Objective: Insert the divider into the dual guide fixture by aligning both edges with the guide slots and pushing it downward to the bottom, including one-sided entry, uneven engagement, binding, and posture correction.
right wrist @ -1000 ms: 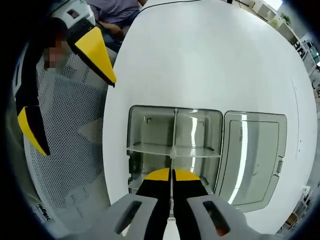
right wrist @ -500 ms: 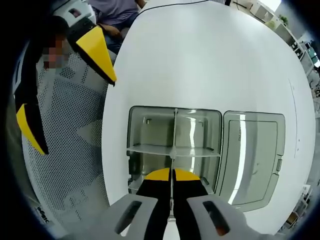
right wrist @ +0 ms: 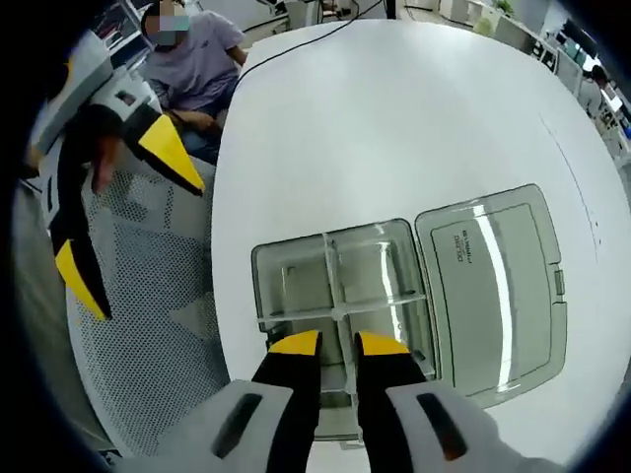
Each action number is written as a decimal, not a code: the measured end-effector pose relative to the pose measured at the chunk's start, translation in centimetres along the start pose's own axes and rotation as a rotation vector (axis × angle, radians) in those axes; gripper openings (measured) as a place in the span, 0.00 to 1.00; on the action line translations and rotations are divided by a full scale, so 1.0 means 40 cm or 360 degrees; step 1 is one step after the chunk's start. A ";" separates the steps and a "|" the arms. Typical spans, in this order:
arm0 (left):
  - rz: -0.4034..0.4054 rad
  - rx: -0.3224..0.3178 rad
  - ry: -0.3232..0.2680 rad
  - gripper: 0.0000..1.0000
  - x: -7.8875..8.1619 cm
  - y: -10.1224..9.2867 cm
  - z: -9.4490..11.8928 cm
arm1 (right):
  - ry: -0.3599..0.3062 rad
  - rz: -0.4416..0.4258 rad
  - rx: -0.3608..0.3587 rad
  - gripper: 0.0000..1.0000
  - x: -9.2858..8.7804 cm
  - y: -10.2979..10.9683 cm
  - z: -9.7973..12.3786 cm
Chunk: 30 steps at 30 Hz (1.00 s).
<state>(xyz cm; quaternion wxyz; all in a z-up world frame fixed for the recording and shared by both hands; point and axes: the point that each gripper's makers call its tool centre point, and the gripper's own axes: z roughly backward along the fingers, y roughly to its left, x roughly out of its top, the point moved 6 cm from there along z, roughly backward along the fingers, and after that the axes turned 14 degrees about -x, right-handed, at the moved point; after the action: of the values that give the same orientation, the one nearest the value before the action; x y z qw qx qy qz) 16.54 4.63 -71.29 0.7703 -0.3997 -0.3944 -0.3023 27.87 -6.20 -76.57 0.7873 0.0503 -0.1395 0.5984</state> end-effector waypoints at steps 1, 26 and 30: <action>-0.0002 0.0001 -0.0002 0.50 0.001 0.000 0.002 | -0.0020 -0.0036 0.0002 0.09 0.002 -0.001 0.006; 0.0003 0.0101 -0.0024 0.51 -0.010 -0.014 0.095 | -0.0583 -0.0519 -0.0105 0.19 -0.087 0.016 0.103; 0.0007 0.0087 -0.0003 0.51 -0.025 -0.025 0.090 | -0.0655 -0.0487 -0.0143 0.20 -0.118 0.034 0.117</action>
<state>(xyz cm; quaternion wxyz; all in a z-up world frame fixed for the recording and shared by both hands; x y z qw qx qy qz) 13.92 7.38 -70.43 0.7811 -0.3798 -0.4024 -0.2894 24.65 -11.35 -73.53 0.8251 0.1566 -0.3140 0.4427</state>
